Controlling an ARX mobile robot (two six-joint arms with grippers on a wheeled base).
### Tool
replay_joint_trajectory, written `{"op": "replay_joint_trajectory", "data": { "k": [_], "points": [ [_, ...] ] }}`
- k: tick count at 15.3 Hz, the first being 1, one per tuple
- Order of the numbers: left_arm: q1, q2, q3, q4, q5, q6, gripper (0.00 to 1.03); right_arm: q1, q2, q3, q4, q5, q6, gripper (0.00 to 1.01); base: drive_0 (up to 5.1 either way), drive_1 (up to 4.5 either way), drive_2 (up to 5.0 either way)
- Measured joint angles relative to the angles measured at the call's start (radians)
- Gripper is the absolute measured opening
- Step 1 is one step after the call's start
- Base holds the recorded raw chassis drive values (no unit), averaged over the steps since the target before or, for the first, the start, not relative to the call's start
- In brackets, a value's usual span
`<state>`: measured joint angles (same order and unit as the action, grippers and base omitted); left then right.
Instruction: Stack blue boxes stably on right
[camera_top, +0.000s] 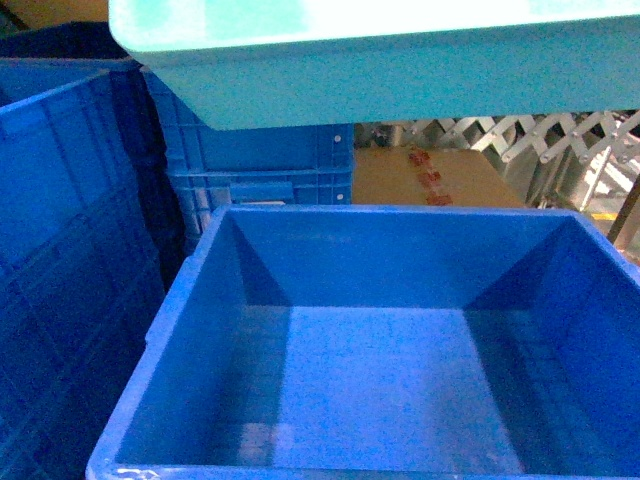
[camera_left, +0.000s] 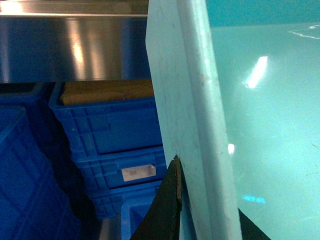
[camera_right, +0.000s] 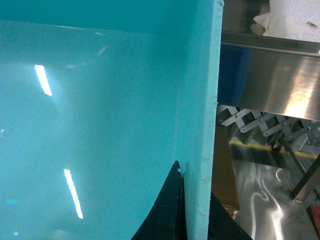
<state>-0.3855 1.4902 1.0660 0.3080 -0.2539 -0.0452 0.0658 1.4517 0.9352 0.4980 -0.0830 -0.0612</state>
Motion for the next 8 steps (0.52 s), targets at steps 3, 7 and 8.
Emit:
{"op": "replay_joint_trajectory", "data": {
  "k": [3,7,8],
  "points": [
    [0.000,0.000,0.000,0.000,0.000,0.000,0.06,0.000,0.000,0.000,-0.001,0.000,0.000,0.02,0.0,0.00,0.0],
    [0.003,0.010,0.009,-0.046,-0.017,0.018,0.06,0.000,-0.002,0.000,-0.102,-0.011,-0.006,0.02,0.0,0.00,0.0],
    [0.004,0.027,0.029,-0.109,-0.008,0.019,0.06,-0.001,-0.007,0.000,-0.196,-0.014,0.006,0.02,0.0,0.00,0.0]
  ]
}}
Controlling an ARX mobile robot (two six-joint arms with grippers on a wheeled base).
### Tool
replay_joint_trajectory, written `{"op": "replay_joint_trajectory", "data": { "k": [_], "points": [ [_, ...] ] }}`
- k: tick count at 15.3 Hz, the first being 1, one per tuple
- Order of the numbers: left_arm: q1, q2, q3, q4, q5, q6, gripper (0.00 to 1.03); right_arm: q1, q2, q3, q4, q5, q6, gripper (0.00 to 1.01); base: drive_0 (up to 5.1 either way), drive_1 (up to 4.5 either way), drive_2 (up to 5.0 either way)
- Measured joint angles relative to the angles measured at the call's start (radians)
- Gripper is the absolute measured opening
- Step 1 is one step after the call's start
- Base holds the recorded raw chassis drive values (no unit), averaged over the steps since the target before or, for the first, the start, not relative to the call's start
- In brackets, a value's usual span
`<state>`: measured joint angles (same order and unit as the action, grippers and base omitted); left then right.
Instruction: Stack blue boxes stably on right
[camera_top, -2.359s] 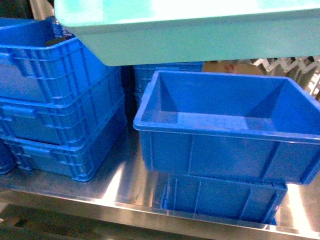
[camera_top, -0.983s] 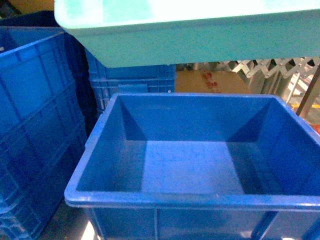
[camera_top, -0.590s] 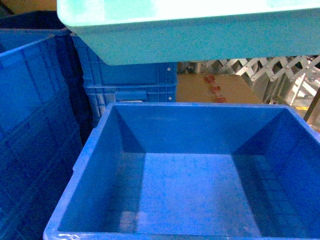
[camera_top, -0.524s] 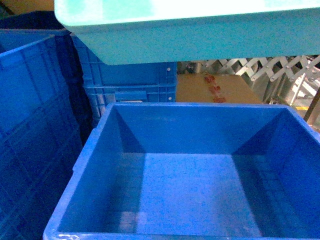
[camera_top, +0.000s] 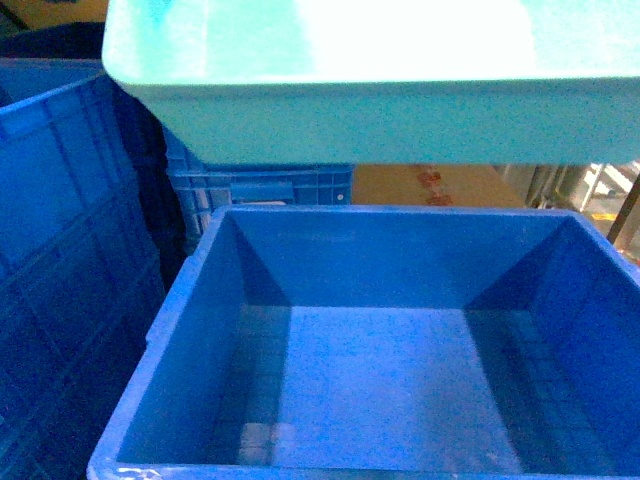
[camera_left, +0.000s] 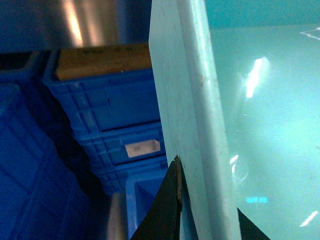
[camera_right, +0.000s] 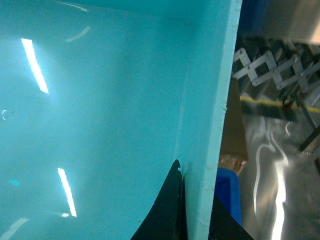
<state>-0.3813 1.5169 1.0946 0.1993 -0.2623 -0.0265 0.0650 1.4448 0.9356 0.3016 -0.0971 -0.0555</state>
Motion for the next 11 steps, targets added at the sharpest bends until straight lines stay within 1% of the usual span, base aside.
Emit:
{"op": "replay_joint_trajectory", "data": {
  "k": [1,2,3,4,5,6,7,9,10,11],
  "points": [
    [0.000,0.033,0.001,-0.015,0.010,0.001,0.06,-0.002,0.000,0.000,-0.060,0.001,0.002,0.02,0.0,0.00,0.0],
    [-0.001,0.060,0.011,-0.056,0.021,-0.020,0.06,-0.008,0.000,0.000,-0.098,0.000,-0.001,0.02,0.0,0.00,0.0],
    [-0.005,0.089,0.029,-0.090,0.030,-0.039,0.06,-0.014,0.010,-0.006,-0.113,-0.002,-0.009,0.02,0.0,0.00,0.0],
    [-0.013,0.120,0.065,-0.153,0.029,-0.053,0.06,-0.020,0.034,-0.007,-0.138,-0.004,-0.009,0.02,0.0,0.00,0.0],
    [-0.024,0.299,0.203,-0.274,0.042,-0.093,0.06,-0.054,0.153,-0.007,-0.135,-0.014,-0.028,0.02,0.0,0.00,0.0],
    [-0.030,0.407,0.254,-0.312,0.035,-0.124,0.06,-0.081,0.248,0.013,-0.146,-0.028,-0.048,0.02,0.0,0.00,0.0],
    [-0.032,0.435,0.263,-0.316,0.034,-0.129,0.06,-0.088,0.281,0.025,-0.153,-0.038,-0.053,0.02,0.0,0.00,0.0],
    [-0.035,0.478,0.280,-0.335,0.018,-0.151,0.06,-0.104,0.344,0.061,-0.169,-0.062,-0.074,0.02,0.0,0.00,0.0],
    [-0.035,0.488,0.282,-0.342,0.004,-0.169,0.06,-0.111,0.367,0.072,-0.168,-0.071,-0.088,0.02,0.0,0.00,0.0],
    [-0.034,0.492,0.274,-0.350,0.000,-0.199,0.06,-0.112,0.384,0.078,-0.169,-0.082,-0.101,0.02,0.0,0.00,0.0]
  ]
}}
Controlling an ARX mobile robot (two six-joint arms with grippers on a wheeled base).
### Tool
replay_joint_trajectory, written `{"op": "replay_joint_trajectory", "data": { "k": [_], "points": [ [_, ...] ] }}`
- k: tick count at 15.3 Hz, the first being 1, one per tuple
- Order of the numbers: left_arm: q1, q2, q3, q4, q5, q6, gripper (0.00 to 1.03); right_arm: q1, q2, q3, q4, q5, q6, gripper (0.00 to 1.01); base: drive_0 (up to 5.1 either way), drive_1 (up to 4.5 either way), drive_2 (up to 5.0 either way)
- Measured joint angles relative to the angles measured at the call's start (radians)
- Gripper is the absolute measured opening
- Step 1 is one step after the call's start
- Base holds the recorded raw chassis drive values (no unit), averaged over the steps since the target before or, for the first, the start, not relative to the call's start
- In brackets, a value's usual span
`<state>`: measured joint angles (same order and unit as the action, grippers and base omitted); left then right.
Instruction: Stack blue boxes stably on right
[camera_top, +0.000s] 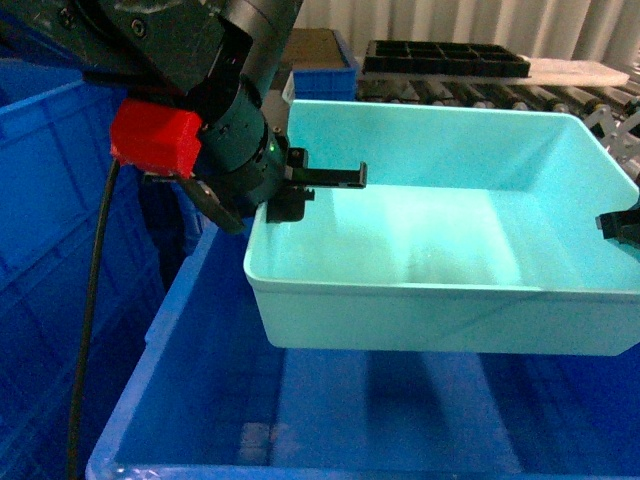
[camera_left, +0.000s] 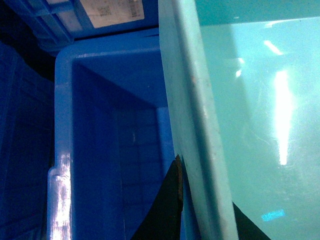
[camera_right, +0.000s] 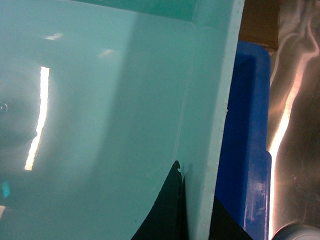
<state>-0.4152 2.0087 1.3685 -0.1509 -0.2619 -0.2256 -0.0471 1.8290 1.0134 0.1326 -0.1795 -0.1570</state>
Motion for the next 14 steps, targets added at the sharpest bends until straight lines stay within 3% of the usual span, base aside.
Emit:
{"op": "replay_joint_trajectory", "data": {
  "k": [7,11,14],
  "points": [
    [-0.013,0.008,-0.135,0.082,-0.005,-0.067,0.06,-0.004,0.066,-0.051,0.040,-0.007,-0.036,0.02,0.0,0.00,0.0],
    [-0.027,0.064,-0.158,0.111,-0.027,-0.097,0.06,0.036,0.095,-0.076,0.073,0.046,-0.071,0.02,0.0,0.00,0.0],
    [-0.029,0.069,-0.156,0.101,-0.027,-0.113,0.06,0.041,0.102,-0.076,0.086,0.053,-0.080,0.02,0.0,0.00,0.0]
  ]
}}
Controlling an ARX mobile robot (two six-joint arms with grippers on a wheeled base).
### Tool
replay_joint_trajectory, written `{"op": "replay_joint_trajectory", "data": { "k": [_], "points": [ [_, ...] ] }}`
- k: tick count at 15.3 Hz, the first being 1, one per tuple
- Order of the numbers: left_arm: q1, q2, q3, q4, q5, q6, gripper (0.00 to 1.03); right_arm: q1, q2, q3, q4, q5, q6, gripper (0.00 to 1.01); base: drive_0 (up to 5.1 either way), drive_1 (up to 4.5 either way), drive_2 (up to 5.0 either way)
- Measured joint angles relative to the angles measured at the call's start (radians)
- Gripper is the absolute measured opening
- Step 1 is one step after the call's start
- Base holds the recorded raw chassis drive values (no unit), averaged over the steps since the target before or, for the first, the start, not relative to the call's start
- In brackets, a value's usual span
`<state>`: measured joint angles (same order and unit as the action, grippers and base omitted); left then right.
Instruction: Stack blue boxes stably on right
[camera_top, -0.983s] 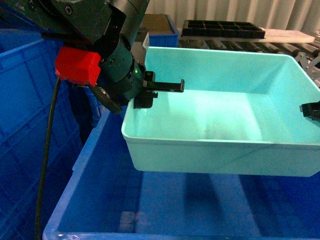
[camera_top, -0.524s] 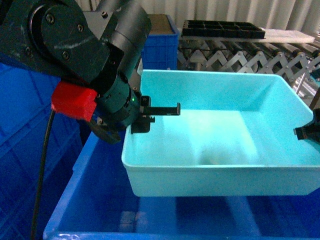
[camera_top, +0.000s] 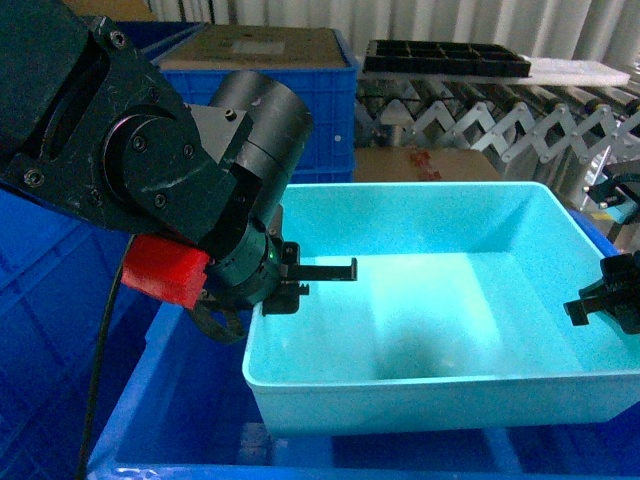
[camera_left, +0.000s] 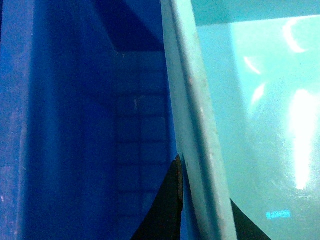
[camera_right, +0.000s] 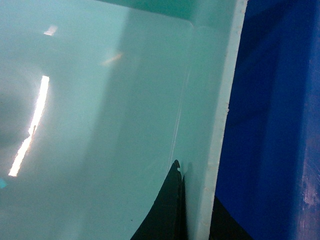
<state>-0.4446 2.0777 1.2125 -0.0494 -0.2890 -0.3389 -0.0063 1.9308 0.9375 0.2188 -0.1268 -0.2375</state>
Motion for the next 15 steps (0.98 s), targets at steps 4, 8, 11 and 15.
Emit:
{"op": "replay_joint_trajectory", "data": {
  "k": [4,8,11,15],
  "points": [
    [-0.006,0.010,0.003,-0.007,-0.003,-0.004,0.06,0.000,0.000,-0.013,0.005,0.008,-0.001,0.02,0.0,0.00,0.0],
    [-0.013,0.010,0.016,0.002,-0.010,0.001,0.06,0.000,0.000,-0.022,0.053,0.015,-0.002,0.02,0.0,0.00,0.0],
    [-0.013,0.011,0.020,-0.002,-0.013,0.003,0.06,0.000,0.000,-0.023,0.055,0.018,-0.002,0.02,0.0,0.00,0.0],
    [-0.013,0.012,0.020,-0.008,-0.028,0.038,0.24,0.000,0.000,-0.023,0.064,0.038,-0.046,0.13,0.0,0.00,0.0]
  ]
}}
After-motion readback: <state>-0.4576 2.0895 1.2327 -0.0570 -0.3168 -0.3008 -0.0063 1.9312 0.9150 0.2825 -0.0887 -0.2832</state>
